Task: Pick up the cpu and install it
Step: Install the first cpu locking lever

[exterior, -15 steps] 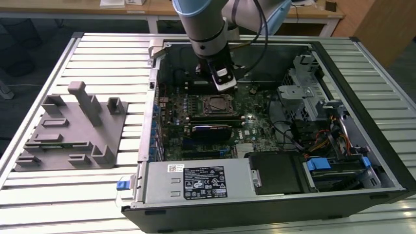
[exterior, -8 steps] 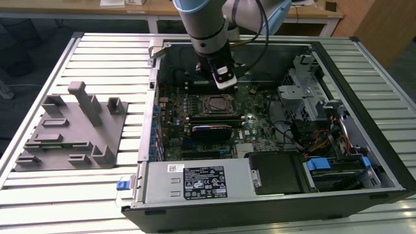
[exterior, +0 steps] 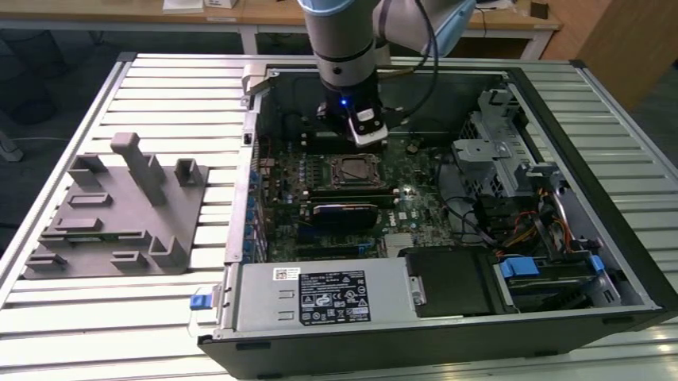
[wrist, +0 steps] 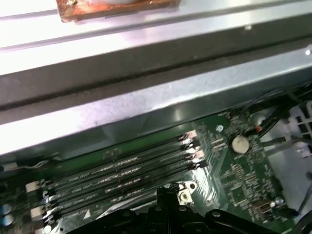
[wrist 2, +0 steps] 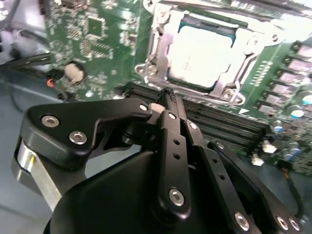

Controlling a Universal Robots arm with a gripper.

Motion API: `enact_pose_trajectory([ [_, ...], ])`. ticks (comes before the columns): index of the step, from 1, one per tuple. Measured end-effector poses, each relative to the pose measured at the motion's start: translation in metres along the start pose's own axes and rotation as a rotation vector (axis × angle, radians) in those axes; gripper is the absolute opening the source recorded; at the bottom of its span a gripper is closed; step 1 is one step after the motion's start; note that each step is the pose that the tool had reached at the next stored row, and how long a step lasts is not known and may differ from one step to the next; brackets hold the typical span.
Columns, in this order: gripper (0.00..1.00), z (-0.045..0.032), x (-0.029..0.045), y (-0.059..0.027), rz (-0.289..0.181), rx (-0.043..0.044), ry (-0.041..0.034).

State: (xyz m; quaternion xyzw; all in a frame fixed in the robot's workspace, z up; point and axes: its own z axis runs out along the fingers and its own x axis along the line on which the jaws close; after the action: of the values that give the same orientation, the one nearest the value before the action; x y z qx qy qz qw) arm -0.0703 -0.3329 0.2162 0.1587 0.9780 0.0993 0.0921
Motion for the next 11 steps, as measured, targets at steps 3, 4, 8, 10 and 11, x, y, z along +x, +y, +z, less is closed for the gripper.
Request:
enact_pose_trajectory([
  [3,0.11,0.0007,-0.0029,0.0009,0.0,0.0369,0.0262],
  [4,0.11,0.0009,-0.0039,0.0012,0.0,0.0518,0.0358],
  [8,0.11,0.0017,-0.0072,0.0023,-0.001,0.1132,0.0668],
  [10,0.11,0.0019,-0.0084,0.0026,-0.003,0.1475,0.0787],
  [11,0.11,0.0021,-0.0089,0.0028,-0.005,0.1639,0.0836],
])
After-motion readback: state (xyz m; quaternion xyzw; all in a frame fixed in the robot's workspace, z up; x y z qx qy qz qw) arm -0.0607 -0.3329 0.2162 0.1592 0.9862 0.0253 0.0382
